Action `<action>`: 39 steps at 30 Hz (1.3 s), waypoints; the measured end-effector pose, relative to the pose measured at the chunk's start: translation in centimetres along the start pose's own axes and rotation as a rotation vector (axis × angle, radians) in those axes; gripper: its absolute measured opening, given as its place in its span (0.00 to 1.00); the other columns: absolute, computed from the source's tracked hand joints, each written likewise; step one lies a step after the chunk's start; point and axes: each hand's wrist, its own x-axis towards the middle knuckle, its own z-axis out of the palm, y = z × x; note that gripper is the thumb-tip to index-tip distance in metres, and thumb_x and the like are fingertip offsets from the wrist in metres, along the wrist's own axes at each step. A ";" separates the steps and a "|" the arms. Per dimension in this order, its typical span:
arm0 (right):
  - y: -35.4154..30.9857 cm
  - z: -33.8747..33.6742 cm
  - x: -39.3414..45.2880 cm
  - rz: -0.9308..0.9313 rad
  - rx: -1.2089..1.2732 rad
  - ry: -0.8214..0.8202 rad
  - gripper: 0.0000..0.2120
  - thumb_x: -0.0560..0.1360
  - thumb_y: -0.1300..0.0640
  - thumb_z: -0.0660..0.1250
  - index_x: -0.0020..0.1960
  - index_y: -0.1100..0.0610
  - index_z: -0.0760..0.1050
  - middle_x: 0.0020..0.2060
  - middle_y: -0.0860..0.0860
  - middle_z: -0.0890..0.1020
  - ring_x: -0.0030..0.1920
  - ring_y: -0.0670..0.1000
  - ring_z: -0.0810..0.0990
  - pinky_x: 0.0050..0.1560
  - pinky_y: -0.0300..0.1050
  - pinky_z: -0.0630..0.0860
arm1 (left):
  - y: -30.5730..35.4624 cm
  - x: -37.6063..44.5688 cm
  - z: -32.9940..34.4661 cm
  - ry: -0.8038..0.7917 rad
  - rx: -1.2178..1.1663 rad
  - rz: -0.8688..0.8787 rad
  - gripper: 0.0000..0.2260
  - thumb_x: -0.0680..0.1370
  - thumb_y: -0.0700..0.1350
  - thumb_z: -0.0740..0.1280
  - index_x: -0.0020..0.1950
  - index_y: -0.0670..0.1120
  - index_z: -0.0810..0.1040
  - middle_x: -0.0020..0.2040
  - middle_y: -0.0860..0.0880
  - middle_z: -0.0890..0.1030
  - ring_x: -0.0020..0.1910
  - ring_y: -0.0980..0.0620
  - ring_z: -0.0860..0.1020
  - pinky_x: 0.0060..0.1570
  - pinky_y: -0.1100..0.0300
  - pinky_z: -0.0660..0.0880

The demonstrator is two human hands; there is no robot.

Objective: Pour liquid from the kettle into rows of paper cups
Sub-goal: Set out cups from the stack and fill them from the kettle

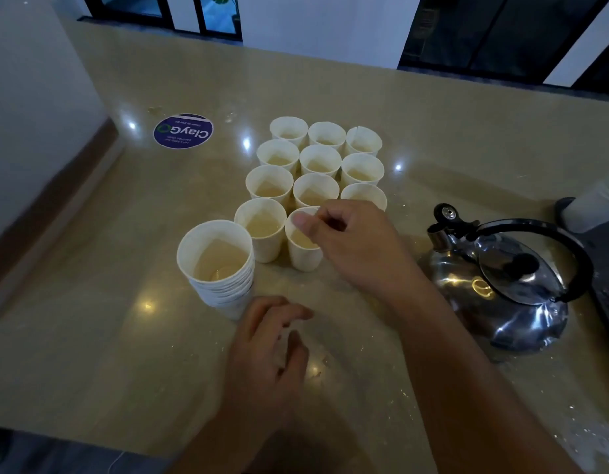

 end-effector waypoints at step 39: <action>-2.8 -3.9 -2.1 0.005 -0.078 -0.086 0.07 0.73 0.58 0.74 0.38 0.56 0.80 0.26 0.50 0.81 0.24 0.41 0.74 0.31 0.35 0.72 | -3.2 4.0 -1.8 -0.068 -0.010 -0.115 0.38 0.62 0.60 0.79 0.69 0.69 0.66 0.63 0.66 0.76 0.62 0.61 0.77 0.59 0.60 0.77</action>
